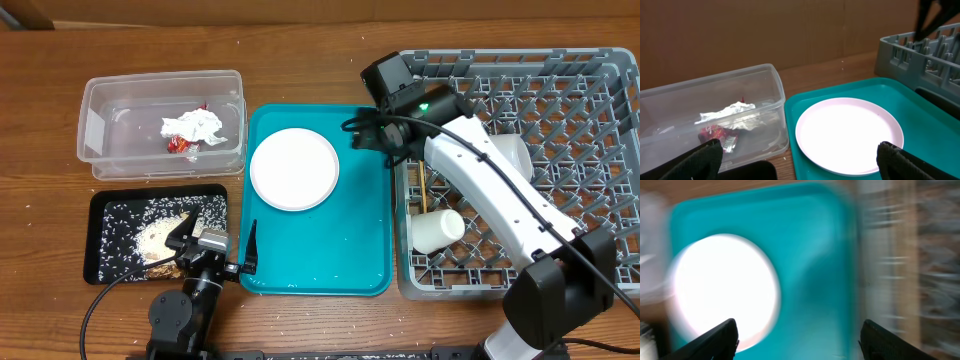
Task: Sort waste into correct bins and load items into the dishwasher
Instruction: 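Grasp the pink plate with the right gripper and stand it in the rack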
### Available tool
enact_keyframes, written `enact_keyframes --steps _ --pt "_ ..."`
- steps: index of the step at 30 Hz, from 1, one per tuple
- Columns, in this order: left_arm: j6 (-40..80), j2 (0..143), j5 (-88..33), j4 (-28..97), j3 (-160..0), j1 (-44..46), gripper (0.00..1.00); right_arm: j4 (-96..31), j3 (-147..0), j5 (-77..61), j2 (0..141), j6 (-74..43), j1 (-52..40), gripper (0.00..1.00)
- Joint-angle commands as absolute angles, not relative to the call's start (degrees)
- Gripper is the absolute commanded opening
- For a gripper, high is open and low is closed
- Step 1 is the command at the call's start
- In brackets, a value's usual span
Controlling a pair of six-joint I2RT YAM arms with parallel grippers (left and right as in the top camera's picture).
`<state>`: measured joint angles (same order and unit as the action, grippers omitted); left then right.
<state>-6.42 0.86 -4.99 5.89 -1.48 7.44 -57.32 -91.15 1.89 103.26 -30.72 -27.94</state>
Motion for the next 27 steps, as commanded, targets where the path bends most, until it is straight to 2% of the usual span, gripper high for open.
enact_keyframes --steps 1,5,10,18,20,23,24,27 --pt "-7.3 0.3 -5.6 5.7 -1.1 7.1 1.00 -51.9 -86.1 -13.4 103.8 -28.3 -28.5 0.78" --pt "-7.3 0.3 -5.6 5.7 -1.1 7.1 1.00 -43.8 -78.5 -13.4 105.6 -33.1 -28.9 0.67" --pt "-7.3 0.3 -5.6 5.7 -1.1 7.1 1.00 -36.8 -72.7 -13.8 109.0 -36.5 -29.1 0.63" --pt "-7.3 0.3 -5.6 5.7 -1.1 7.1 1.00 -31.5 -72.4 -9.0 113.9 -38.4 -32.6 0.54" --pt "-7.3 0.3 -5.6 5.7 -1.1 7.1 1.00 -31.5 -72.4 -6.5 114.7 -39.7 -33.1 0.45" --pt "-7.3 0.3 -5.6 5.7 -1.1 7.1 1.00 -32.4 -72.4 -5.4 114.9 -39.7 -33.1 0.08" --pt "-7.3 0.3 -5.6 5.7 -1.1 7.1 1.00 -33.0 -72.7 -5.4 114.5 -39.7 -32.9 0.04" --pt "-7.3 0.3 -5.6 5.7 -1.1 7.1 1.00 -35.3 -74.7 -5.4 112.5 -38.7 -31.9 0.04"
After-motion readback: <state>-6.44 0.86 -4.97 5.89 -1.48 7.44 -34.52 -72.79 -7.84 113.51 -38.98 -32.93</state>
